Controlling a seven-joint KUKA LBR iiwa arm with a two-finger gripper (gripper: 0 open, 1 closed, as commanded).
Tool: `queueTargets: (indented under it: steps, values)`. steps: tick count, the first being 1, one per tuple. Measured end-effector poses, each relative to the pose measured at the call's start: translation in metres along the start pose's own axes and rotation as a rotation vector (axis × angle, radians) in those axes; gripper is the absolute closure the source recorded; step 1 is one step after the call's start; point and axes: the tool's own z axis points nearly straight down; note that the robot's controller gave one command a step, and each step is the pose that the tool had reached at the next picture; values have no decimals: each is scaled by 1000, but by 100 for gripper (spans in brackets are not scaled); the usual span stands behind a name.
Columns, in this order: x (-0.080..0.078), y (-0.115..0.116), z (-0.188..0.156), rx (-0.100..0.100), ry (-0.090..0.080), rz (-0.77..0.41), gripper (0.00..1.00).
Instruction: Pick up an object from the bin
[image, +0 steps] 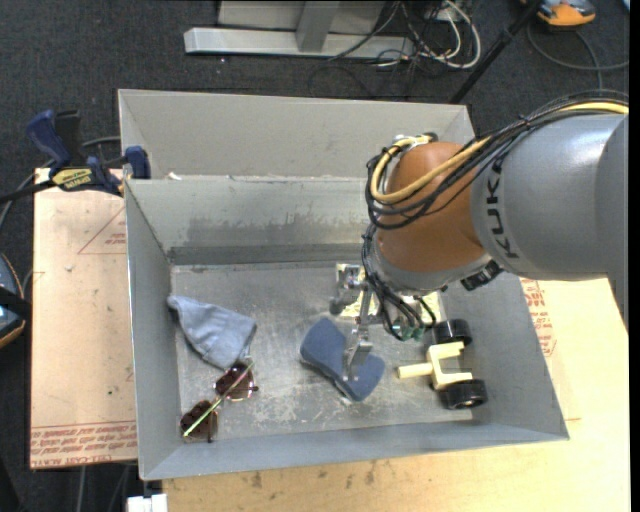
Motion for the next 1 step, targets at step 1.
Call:
queueTargets:
  steps: [1]
  values:
    - [-2,0,-4,0,-8,1,0]
